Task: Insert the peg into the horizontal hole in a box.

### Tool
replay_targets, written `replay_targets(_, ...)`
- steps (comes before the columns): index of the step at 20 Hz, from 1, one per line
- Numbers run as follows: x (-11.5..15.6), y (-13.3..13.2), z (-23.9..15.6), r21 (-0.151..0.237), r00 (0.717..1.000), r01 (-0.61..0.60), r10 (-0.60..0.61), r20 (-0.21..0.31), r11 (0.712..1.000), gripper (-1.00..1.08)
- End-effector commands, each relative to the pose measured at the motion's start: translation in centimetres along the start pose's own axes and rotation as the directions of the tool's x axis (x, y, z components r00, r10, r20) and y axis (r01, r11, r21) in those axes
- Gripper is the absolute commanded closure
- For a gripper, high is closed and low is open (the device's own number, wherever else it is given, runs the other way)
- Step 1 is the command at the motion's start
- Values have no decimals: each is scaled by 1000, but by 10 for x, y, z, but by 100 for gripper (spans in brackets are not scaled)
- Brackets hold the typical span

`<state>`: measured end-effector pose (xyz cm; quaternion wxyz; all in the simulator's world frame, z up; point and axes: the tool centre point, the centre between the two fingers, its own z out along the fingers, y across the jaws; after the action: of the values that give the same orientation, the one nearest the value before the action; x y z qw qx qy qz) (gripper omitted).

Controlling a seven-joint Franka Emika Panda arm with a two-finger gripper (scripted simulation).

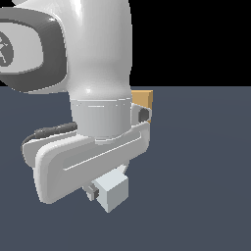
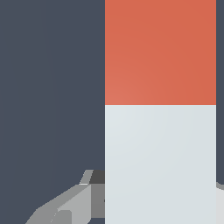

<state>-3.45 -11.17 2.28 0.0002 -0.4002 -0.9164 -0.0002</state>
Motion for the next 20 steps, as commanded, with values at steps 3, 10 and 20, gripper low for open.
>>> replay_targets(3, 0, 0, 0, 0, 1000, 0, 0, 1, 1000, 108)
replay_targets(10, 3, 0, -1, 0, 1000, -14, 14, 0, 1000, 108)
replay_targets(20, 29, 5, -10, 0, 992, -126, 126, 0, 992, 108)
